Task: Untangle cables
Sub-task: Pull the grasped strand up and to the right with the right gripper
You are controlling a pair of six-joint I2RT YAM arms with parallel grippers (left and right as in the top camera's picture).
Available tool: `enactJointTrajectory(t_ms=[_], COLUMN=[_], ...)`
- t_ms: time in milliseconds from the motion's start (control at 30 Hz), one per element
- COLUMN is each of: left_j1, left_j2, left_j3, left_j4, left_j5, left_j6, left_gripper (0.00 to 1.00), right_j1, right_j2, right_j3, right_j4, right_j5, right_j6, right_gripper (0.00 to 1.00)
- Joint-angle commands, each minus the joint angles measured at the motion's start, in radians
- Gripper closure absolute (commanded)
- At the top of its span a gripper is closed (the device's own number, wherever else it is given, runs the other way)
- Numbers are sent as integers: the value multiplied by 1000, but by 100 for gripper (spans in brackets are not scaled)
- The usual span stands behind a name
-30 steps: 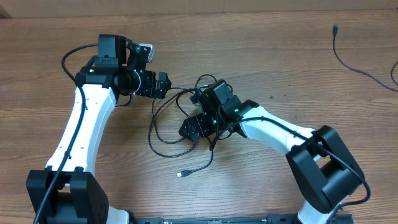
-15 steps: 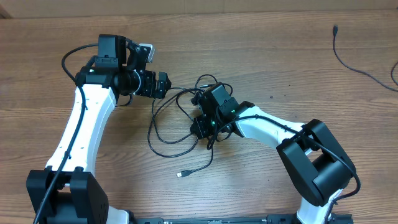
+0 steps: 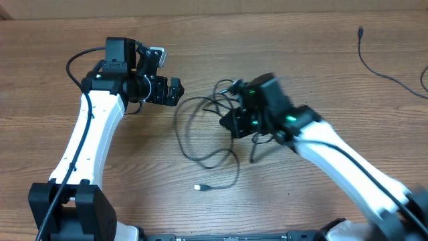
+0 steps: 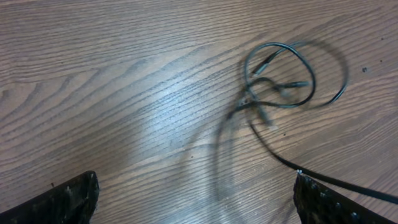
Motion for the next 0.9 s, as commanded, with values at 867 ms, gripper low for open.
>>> enactJointTrajectory(t_ms=[867], left_j1=[-1], left_j2=[-2], left_j3=[21], left_j4=[0], left_j5=[-6], left_j6=[-6], left_gripper=[0], right_j1=[-340], right_j2=[-482], right_j3=[301], right_j4=[366], right_j5=[89], right_j6=[158], right_gripper=[96])
